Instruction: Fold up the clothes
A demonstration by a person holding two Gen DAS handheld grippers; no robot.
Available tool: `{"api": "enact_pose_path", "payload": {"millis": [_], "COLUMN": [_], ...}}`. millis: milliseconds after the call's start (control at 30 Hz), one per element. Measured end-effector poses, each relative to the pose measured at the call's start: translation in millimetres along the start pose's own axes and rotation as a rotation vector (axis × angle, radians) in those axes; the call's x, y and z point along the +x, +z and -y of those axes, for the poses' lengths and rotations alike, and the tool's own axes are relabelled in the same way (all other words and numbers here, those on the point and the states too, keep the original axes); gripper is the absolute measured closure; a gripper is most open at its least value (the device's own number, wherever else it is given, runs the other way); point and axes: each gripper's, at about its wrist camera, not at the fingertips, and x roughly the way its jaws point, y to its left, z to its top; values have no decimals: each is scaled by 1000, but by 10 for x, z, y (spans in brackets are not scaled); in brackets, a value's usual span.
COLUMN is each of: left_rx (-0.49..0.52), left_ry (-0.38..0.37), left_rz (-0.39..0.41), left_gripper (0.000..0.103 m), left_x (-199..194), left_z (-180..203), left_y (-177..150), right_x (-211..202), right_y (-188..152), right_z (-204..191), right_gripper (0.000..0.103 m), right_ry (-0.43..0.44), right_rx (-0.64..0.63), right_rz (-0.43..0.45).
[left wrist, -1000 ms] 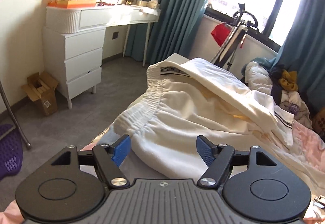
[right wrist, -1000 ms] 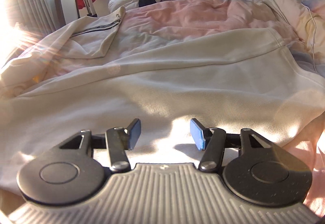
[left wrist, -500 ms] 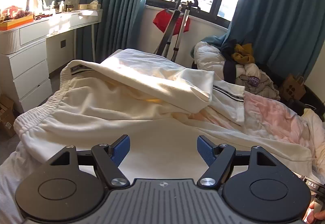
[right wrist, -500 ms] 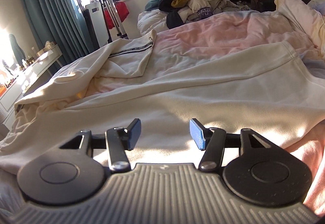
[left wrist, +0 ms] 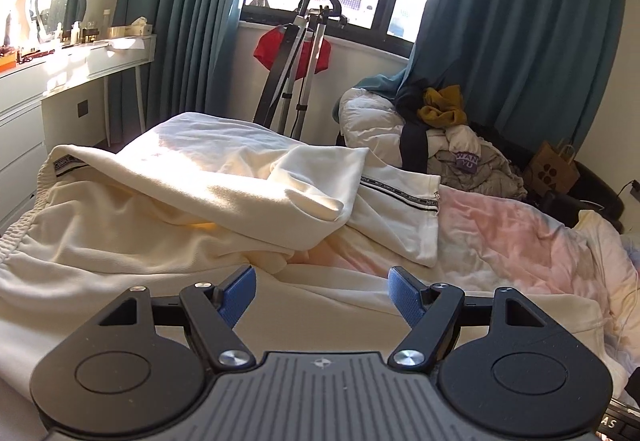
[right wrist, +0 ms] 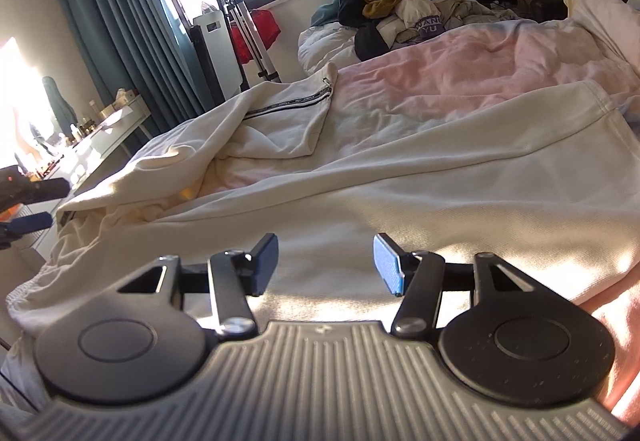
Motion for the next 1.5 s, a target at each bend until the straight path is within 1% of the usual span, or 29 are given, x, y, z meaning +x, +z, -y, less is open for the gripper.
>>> {"api": "enact_pose_path", "payload": {"millis": [100,200,233,300,367,400,433,533,567,633,700,733,767,800,833,900,1000,1167,1300,1400,1500], "left_rx": [12,33,25,8,-4,0,6,10,10,-25,-60,-76,-81,-85,-79,-73,-92,-119,-123,-121,-131], "left_ry": [-28,-23,-34,-57,-78,-81,-83,-101,-93,-105,-122,-133,-140,-146,-151,-158,-169,-156,-156,-159,-173], "left_rz": [-5,-60,-61,-63,-68,-74,-81,-87,-87,-109,-123,-126,-125,-123,-115,-106,-97,-82,-73,-71,-82], "left_gripper": [28,30,29,29,29,29,29,29,29,29,29,29,29,29,29,29,29,29,29,29,29], "left_x": [292,614,671,765,849,895,941,1103,1166,1298,1410,1454,1485,1515,1531,1557,1529,1459,1402,1408,1441], "left_z": [-11,-37,-67,-129,-188,-214,-239,-333,-363,-454,-544,-587,-619,-649,-669,-698,-729,-759,-729,-703,-695], "left_y": [-114,-189,-192,-202,-217,-233,-251,-294,-310,-330,-348,-355,-360,-364,-370,-376,-359,-328,-314,-311,-313], "right_x": [99,404,543,860,1264,1460,1655,2236,2406,2686,2831,2882,2887,2870,2852,2799,2590,2219,1852,1618,1461], "right_y": [34,168,242,401,558,627,692,820,833,821,799,795,806,822,838,876,987,1361,1709,1977,2182], "right_z": [10,47,60,79,74,64,42,-59,-86,-119,-131,-137,-130,-100,-70,2,185,540,1000,1358,1673], "right_gripper": [46,46,46,46,46,46,46,46,46,46,46,48,51,68,92,92,93,94,94,94,94], "right_ry": [30,40,42,91,167,194,201,188,174,123,105,102,103,96,90,77,51,-38,-140,-247,-348], "right_rx": [19,49,72,146,260,313,359,455,479,525,565,581,588,593,599,608,603,553,495,441,414], "right_rz": [-29,-100,-126,-175,-213,-224,-224,-224,-228,-236,-195,-169,-136,-109,-82,-28,51,126,179,202,209]}}
